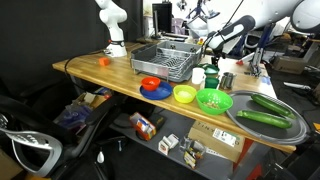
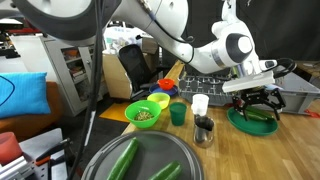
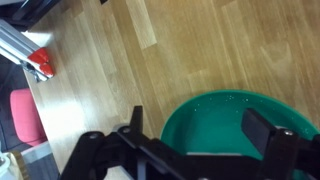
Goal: Pick up one vegetable and put it on the green plate
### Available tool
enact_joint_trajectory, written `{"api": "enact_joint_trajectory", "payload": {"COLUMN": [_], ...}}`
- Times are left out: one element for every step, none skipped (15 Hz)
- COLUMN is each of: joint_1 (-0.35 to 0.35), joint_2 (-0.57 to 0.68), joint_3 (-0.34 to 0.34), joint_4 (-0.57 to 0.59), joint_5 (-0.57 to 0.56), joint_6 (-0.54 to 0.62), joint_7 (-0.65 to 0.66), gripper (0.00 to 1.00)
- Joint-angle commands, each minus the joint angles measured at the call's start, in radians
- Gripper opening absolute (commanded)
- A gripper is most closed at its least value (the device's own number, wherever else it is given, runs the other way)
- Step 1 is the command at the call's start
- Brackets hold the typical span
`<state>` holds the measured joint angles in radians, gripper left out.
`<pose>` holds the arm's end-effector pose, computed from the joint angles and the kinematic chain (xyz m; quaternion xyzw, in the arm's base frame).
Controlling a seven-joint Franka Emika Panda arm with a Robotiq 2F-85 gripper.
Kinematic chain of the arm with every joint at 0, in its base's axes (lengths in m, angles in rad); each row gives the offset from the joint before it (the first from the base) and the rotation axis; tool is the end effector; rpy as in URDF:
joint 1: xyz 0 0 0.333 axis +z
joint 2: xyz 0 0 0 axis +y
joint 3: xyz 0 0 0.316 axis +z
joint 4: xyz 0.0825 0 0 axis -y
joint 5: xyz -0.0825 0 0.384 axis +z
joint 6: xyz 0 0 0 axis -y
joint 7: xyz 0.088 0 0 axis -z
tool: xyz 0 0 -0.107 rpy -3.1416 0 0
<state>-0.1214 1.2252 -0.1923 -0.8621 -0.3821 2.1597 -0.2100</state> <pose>0.7752 -0.1951 0.1571 0.9612 0.1132 -0.0205 0.2507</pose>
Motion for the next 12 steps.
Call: {"api": "enact_joint_trajectory", "payload": {"joint_1": [-0.002, -0.002, 0.0, 0.002, 0.002, 0.002, 0.002, -0.007, -0.021, -0.032, -0.047, -0.058], "joint_2": [0.0, 0.0, 0.001, 0.001, 0.001, 0.001, 0.001, 0.004, 0.017, 0.021, 0.024, 0.02], "joint_3": [0.0, 0.0, 0.0, 0.0, 0.0, 0.0, 0.0, 0.012, 0.024, 0.037, 0.046, 0.049], "joint_4": [0.001, 0.001, 0.001, 0.001, 0.001, 0.001, 0.001, 0.012, 0.036, 0.042, 0.045, 0.03], "joint_5": [0.001, 0.001, 0.0, 0.0, 0.0, 0.0, 0.0, 0.02, 0.059, 0.089, 0.129, 0.152], "joint_6": [0.001, 0.001, 0.001, 0.001, 0.001, 0.001, 0.001, -0.009, -0.021, -0.027, -0.032, -0.014], "joint_7": [0.005, 0.005, 0.005, 0.005, 0.005, 0.005, 0.005, 0.012, 0.012, 0.024, 0.052, 0.08], "gripper": [1.0, 1.0, 1.0, 1.0, 1.0, 1.0, 1.0, 1.0, 1.0, 1.0, 1.0, 1.0]}}
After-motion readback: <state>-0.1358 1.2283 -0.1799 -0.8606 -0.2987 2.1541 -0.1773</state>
